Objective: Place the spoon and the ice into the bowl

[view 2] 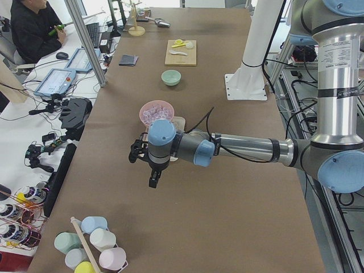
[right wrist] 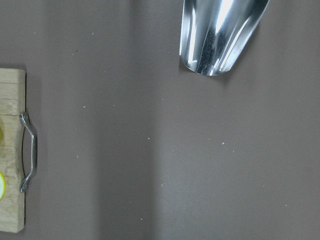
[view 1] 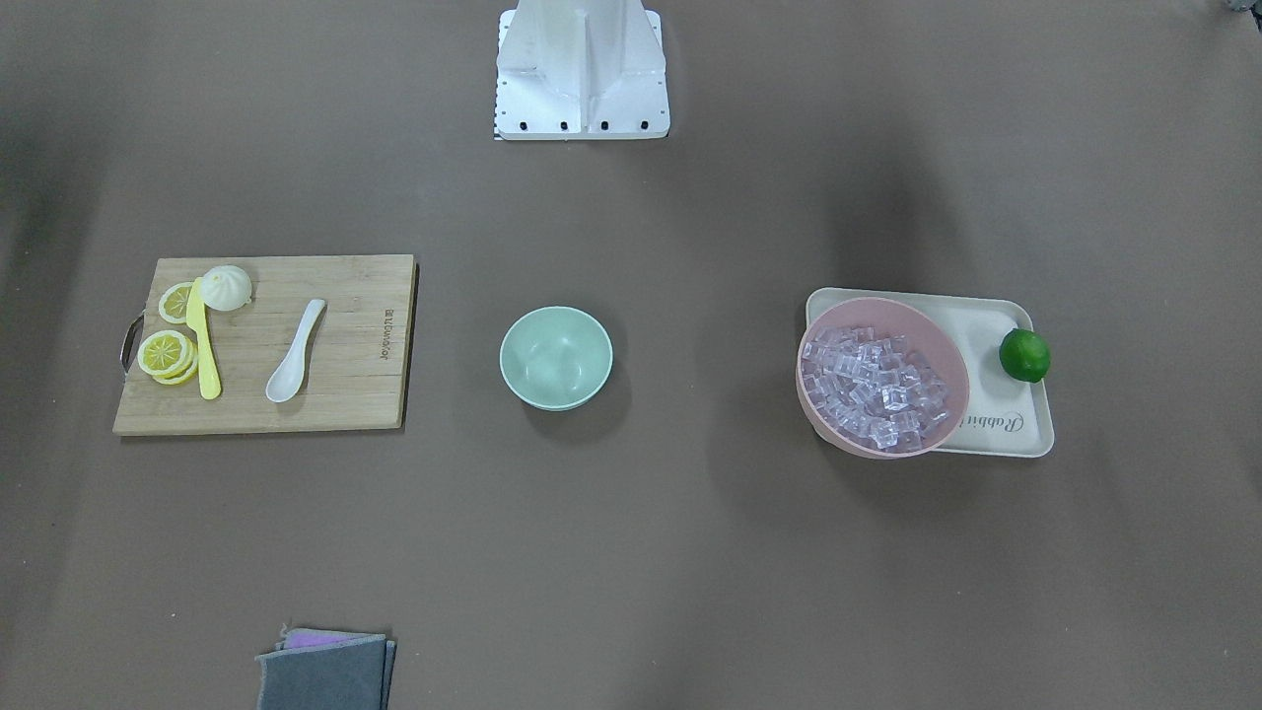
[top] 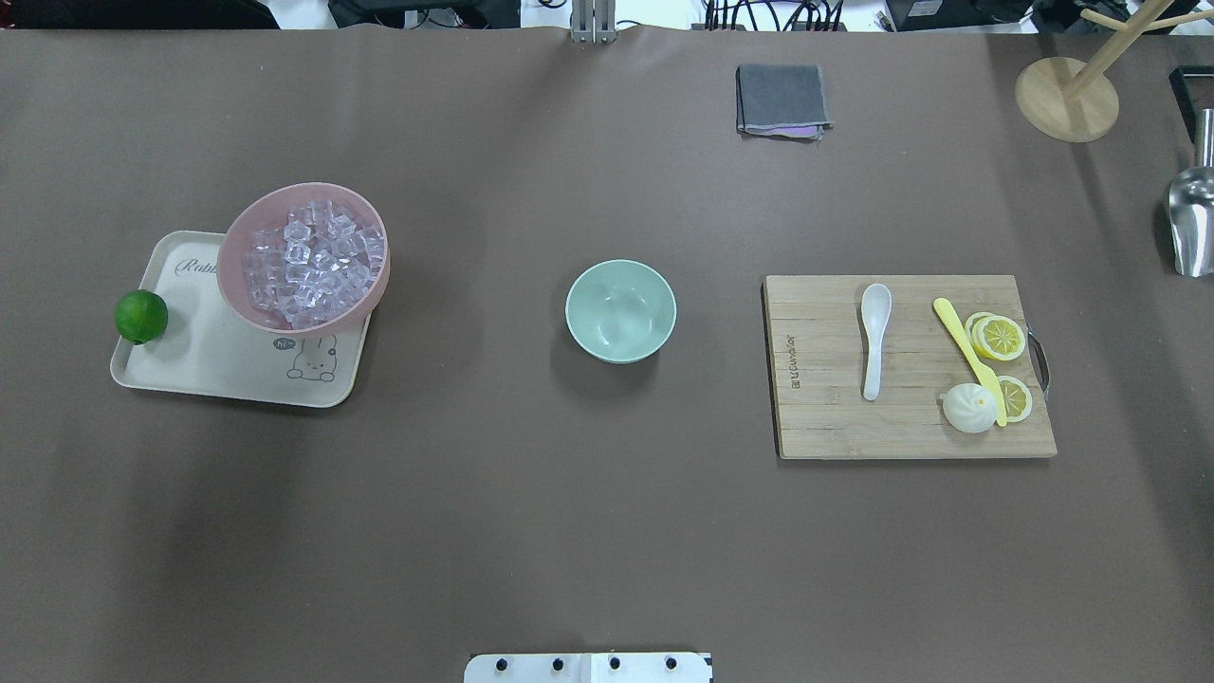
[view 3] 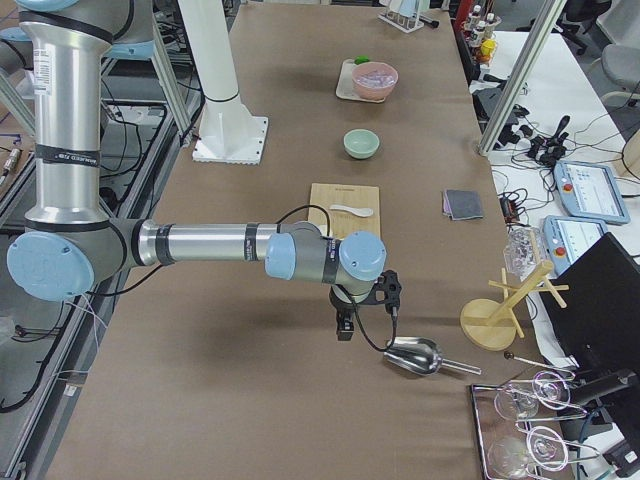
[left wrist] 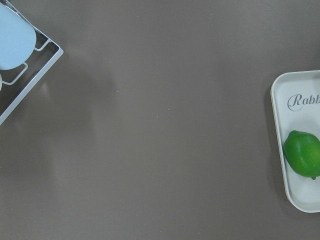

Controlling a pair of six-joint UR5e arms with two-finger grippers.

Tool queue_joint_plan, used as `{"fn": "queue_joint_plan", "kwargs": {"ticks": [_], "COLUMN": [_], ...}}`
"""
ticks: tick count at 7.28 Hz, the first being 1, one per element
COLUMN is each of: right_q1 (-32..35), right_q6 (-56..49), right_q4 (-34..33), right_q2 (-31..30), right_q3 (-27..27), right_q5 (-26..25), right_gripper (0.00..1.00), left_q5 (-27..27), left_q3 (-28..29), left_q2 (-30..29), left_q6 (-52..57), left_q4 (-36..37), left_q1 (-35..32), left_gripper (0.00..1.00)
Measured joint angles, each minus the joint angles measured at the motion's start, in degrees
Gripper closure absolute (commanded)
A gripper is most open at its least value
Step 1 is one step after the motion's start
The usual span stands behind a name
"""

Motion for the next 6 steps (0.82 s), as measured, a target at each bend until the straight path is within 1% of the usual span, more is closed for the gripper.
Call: {"fn": "queue_joint_plan", "kwargs": {"ticks": [6], "right_q1": [0.00], "right_q6": [0.07], "right_q4": [0.00], "right_q2": [0.14], "right_q3": [0.05], "right_q5": [0.02], "right_gripper": [0.00], "left_q5": [-0.31], "left_q3": [-0.55], "left_q2": [-1.25], "left_q6": [0.12], "left_q4": [-0.15], "left_q1": [0.15], "left_gripper": [0.02]}}
